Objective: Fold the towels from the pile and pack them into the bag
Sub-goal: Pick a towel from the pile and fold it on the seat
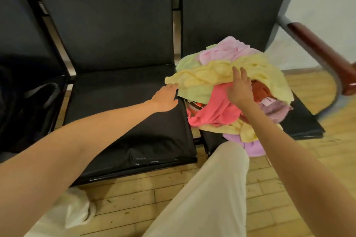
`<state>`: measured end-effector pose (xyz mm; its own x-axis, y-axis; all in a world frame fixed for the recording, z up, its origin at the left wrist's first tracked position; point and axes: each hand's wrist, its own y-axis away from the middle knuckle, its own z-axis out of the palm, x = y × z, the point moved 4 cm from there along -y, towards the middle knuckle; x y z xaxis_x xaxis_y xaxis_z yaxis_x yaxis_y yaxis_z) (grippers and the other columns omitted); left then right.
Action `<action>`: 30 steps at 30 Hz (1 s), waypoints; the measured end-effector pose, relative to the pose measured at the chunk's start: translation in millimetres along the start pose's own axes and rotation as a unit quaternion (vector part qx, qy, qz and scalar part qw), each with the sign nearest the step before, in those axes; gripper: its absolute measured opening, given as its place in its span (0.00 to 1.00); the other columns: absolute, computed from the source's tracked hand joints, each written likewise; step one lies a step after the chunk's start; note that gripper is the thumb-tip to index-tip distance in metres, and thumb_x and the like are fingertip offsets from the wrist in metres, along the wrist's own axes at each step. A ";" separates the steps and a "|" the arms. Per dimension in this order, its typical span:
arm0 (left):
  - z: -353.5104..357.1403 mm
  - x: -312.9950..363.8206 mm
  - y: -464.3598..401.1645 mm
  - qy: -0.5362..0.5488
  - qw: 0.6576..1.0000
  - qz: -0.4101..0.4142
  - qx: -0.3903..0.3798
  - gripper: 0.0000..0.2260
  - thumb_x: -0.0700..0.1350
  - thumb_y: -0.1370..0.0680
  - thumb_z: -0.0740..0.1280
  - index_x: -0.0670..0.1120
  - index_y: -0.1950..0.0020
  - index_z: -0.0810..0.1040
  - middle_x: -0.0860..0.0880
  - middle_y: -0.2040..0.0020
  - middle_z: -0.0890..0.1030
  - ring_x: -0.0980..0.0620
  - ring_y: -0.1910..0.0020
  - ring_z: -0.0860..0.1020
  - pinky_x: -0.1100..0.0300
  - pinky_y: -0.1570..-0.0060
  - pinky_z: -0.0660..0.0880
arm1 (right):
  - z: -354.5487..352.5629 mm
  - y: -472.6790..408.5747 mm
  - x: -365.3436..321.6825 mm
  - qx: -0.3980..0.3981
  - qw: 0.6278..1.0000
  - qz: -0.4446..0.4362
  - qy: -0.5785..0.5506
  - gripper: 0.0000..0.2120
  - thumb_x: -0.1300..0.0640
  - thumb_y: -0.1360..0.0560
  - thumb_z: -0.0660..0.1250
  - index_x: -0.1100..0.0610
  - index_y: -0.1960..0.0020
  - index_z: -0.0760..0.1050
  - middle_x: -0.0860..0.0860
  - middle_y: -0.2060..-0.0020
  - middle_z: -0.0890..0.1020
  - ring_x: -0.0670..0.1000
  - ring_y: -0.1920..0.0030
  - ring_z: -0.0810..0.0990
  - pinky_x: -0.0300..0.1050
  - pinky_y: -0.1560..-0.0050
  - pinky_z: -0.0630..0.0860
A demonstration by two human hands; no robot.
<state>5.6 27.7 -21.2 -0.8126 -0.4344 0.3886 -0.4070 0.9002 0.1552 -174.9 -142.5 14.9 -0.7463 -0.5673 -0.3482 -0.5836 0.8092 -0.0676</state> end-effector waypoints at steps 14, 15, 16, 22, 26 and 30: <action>36.5 103.2 -91.7 0.146 0.979 0.137 0.026 0.23 0.48 0.21 0.65 0.46 0.27 0.67 0.43 0.33 0.72 0.46 0.34 0.69 0.55 0.34 0.66 | -13.0 -15.4 47.2 0.116 0.979 -0.027 -0.164 0.10 0.65 0.25 0.61 0.65 0.46 0.76 0.59 0.50 0.74 0.53 0.56 0.73 0.41 0.54 0.67; 34.2 107.2 -91.3 0.162 0.974 0.152 0.040 0.22 0.48 0.21 0.66 0.45 0.28 0.69 0.43 0.34 0.73 0.47 0.36 0.70 0.55 0.35 0.67 | -19.4 -10.8 44.0 0.135 0.972 -0.033 -0.188 0.09 0.65 0.25 0.62 0.64 0.47 0.77 0.57 0.52 0.75 0.50 0.57 0.72 0.38 0.56 0.65; 30.7 109.7 -90.2 0.176 0.969 0.163 0.055 0.22 0.49 0.22 0.67 0.45 0.29 0.70 0.44 0.35 0.74 0.48 0.37 0.71 0.55 0.36 0.68 | -25.2 -6.3 40.3 0.148 0.966 -0.044 -0.207 0.07 0.64 0.25 0.63 0.63 0.49 0.77 0.55 0.55 0.75 0.49 0.58 0.71 0.36 0.57 0.63; -16.3 100.5 -62.8 0.207 0.950 0.144 0.183 0.10 0.47 0.22 0.68 0.41 0.47 0.80 0.47 0.53 0.78 0.52 0.50 0.73 0.61 0.52 0.68 | -52.8 18.5 -4.9 0.181 0.941 -0.130 -0.256 0.05 0.63 0.25 0.65 0.63 0.51 0.77 0.51 0.58 0.75 0.47 0.59 0.72 0.34 0.59 0.66; -60.8 68.3 -19.3 0.265 0.934 0.095 0.220 0.11 0.44 0.20 0.63 0.38 0.54 0.79 0.52 0.64 0.75 0.57 0.64 0.70 0.62 0.62 0.65 | -67.2 30.4 -49.7 0.191 0.931 -0.166 -0.263 0.04 0.62 0.26 0.66 0.62 0.52 0.77 0.50 0.60 0.75 0.46 0.60 0.71 0.31 0.58 0.66; -85.3 23.3 44.8 0.242 0.938 0.106 0.223 0.10 0.43 0.18 0.61 0.40 0.53 0.78 0.50 0.62 0.75 0.59 0.65 0.71 0.67 0.63 0.66 | -51.8 45.0 -87.7 0.115 0.951 -0.173 -0.230 0.06 0.59 0.25 0.67 0.61 0.50 0.77 0.50 0.57 0.76 0.43 0.60 0.70 0.34 0.57 0.66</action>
<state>4.1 60.6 72.2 -0.6545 -0.0855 0.7512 -0.4800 0.8147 -0.3255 -152.3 -64.2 90.9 -0.2720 -0.7219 -0.6363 -0.6446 0.6277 -0.4365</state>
